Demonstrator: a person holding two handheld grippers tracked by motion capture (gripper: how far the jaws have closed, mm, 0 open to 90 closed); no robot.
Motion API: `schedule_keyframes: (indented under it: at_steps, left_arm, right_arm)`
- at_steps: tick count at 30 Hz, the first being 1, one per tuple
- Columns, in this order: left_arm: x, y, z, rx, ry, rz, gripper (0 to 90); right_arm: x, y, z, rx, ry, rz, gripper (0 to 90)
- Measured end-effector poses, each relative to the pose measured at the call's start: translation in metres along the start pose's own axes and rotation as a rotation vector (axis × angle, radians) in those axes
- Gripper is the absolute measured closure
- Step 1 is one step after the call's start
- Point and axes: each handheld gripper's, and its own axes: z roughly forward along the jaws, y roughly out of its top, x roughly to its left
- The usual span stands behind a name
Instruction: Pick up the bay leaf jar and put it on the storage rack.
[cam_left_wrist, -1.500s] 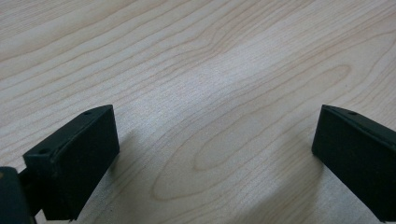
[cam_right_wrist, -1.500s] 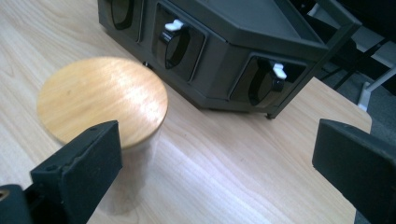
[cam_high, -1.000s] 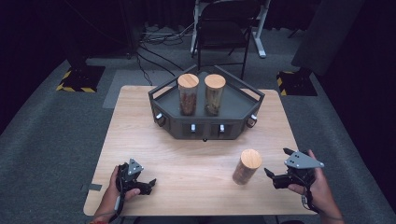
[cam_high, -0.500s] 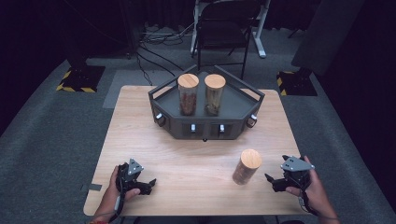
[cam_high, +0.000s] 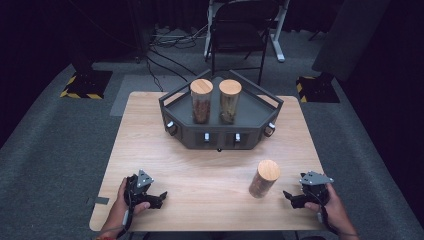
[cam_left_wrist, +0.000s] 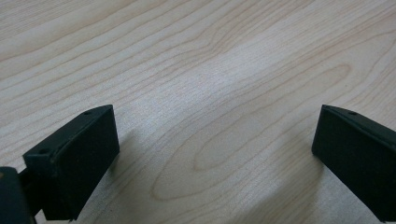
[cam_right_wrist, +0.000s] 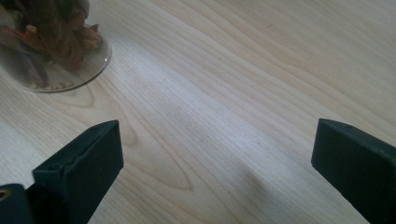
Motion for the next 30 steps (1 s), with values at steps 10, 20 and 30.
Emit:
schedule_keyframes:
  at_steps: [10, 20, 30]
  left_arm:
    - [0.0, 0.0, 0.0, 0.0, 0.0, 0.0, 0.6]
    - [0.001, 0.0, 0.0, 0.002, -0.004, 0.002, 0.5]
    - [0.001, 0.0, 0.0, 0.003, -0.006, 0.006, 0.5]
  right_arm:
    - [-0.001, -0.016, 0.011, -0.006, 0.075, 0.097, 1.0]
    - [-0.005, -0.018, 0.012, -0.009, 0.098, 0.115, 0.3]
    - [-0.005, -0.018, 0.012, -0.009, 0.097, 0.116, 0.2]
